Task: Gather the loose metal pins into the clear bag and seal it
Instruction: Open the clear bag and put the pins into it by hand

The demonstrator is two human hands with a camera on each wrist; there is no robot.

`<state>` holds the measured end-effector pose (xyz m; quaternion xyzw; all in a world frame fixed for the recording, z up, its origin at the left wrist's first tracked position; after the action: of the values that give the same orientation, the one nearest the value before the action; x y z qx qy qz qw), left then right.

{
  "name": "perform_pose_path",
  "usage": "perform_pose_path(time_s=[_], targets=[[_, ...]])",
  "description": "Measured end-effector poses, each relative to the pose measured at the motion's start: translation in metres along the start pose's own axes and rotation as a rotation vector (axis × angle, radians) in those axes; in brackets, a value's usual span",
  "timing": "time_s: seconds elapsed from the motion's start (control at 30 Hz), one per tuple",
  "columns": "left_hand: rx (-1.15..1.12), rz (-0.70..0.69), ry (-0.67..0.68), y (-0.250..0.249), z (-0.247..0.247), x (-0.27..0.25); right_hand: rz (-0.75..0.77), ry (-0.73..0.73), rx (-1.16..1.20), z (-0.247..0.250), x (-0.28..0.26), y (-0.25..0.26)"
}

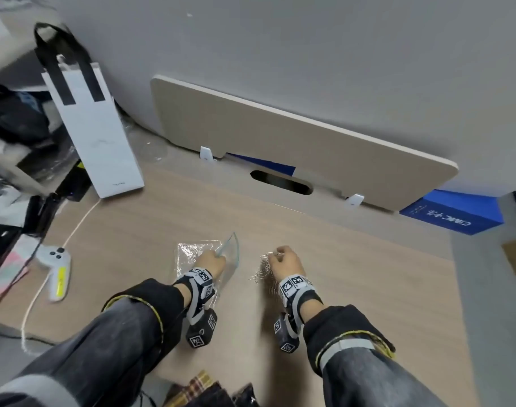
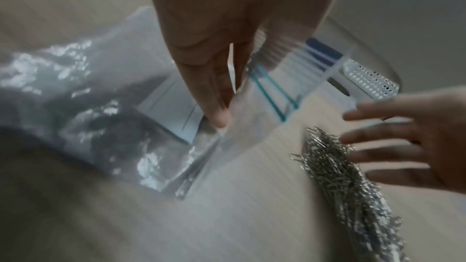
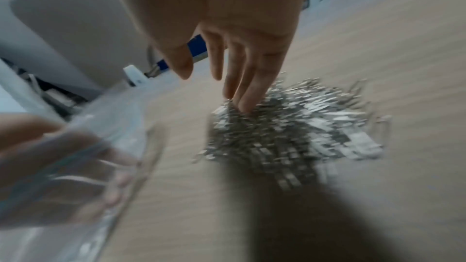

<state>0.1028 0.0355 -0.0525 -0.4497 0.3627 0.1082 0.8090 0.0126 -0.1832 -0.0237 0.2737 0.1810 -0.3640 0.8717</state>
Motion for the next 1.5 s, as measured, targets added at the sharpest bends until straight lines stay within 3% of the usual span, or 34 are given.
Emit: perform_pose_path(time_s=[0.1,0.3,0.53,0.7,0.87,1.0,1.2,1.33,1.5], targets=[[-0.184,0.001,0.067,0.007,-0.022,0.003,-0.088,-0.129,-0.184,0.024,-0.006,-0.043],[-0.471,0.006,0.105,0.009,-0.029,-0.011,-0.017,-0.119,-0.33,0.005,-0.012,-0.048],[-0.48,0.04,0.056,0.042,-0.026,0.017,0.041,-0.097,-0.495,-0.025,-0.013,-0.021],[-0.449,-0.002,0.054,0.025,-0.026,-0.011,0.111,-0.13,-0.453,-0.024,-0.012,-0.02],[-0.492,0.004,0.06,0.038,-0.027,0.001,0.163,-0.091,-0.44,-0.023,-0.005,-0.026],[-0.524,0.033,0.105,0.046,-0.032,0.006,0.127,-0.108,-0.262,-0.013,0.0,-0.041],[-0.547,0.076,0.154,0.061,-0.04,0.014,-0.096,0.032,0.399,-0.012,-0.002,-0.064],[-0.564,0.071,0.162,0.064,-0.043,0.015,-0.022,0.103,0.595,-0.004,-0.011,-0.035],[-0.522,0.068,0.143,0.069,-0.041,0.02,0.091,0.242,0.712,-0.014,-0.032,0.038]])
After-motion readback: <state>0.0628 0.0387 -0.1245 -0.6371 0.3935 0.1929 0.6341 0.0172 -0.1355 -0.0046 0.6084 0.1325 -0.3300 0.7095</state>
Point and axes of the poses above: each hand's wrist, its own x-axis towards the middle knuckle, its own z-axis out of the back of the hand, y = z × x, the point moved 10 cm from there along x, towards the middle knuckle, and after that the axes turned 15 degrees about -x, right-handed, at the moved point
